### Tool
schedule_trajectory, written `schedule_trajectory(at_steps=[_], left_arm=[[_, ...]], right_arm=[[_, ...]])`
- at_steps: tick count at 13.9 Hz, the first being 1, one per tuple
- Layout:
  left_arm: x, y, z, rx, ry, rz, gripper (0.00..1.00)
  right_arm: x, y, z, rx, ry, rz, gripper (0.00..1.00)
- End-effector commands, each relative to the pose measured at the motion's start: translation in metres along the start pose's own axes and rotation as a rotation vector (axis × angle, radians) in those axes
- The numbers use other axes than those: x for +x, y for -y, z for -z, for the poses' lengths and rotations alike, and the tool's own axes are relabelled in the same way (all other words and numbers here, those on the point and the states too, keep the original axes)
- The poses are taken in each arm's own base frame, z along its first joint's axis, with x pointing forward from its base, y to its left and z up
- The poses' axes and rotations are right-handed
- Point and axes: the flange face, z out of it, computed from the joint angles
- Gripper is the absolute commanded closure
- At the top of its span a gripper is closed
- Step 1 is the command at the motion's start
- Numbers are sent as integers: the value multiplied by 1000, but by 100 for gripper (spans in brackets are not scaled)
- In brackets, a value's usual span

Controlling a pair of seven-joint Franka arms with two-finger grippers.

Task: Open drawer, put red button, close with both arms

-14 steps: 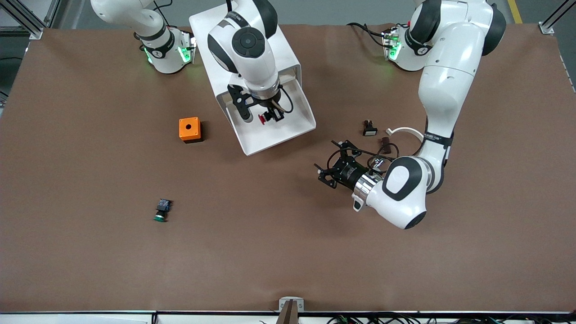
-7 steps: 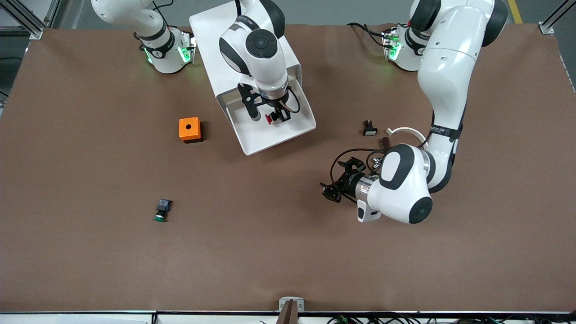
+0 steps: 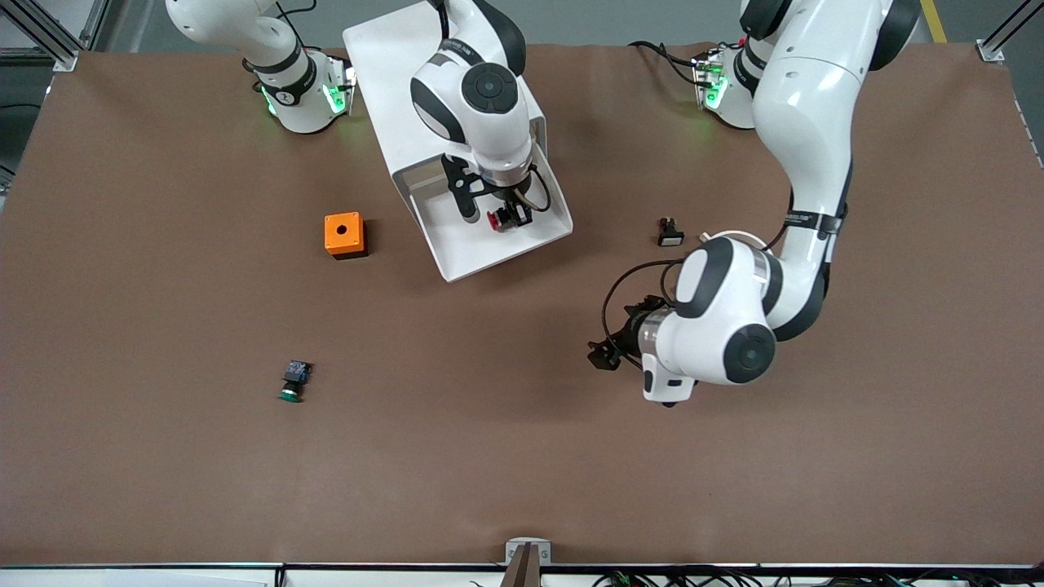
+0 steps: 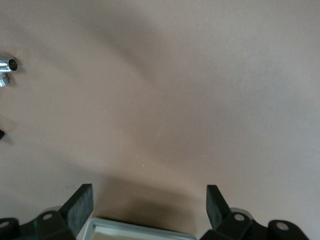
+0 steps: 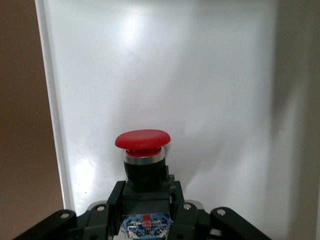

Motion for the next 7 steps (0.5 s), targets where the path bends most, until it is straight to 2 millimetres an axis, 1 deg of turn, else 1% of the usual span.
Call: schedule_trajectory(at_steps=[1, 2, 3, 4, 5, 7], left_arm=[[-22, -7, -7, 27, -73, -50, 1], [-26, -10, -9, 25, -100, -63, 1], [-33, -14, -12, 33, -147, -86, 1], [-47, -19, -19, 60, -198, -109, 1], [-54, -22, -23, 73, -237, -100, 1], [-55, -24, -26, 75, -286, -98, 1]], right_arm=[[-9, 7, -1, 9, -11, -21, 98], [-11, 8, -1, 12, -9, -39, 97], [-11, 10, -1, 14, -8, -48, 90], [-12, 12, 1, 16, -6, -47, 58], [-13, 13, 3, 21, -5, -49, 1], [-16, 16, 7, 27, -1, -42, 0]])
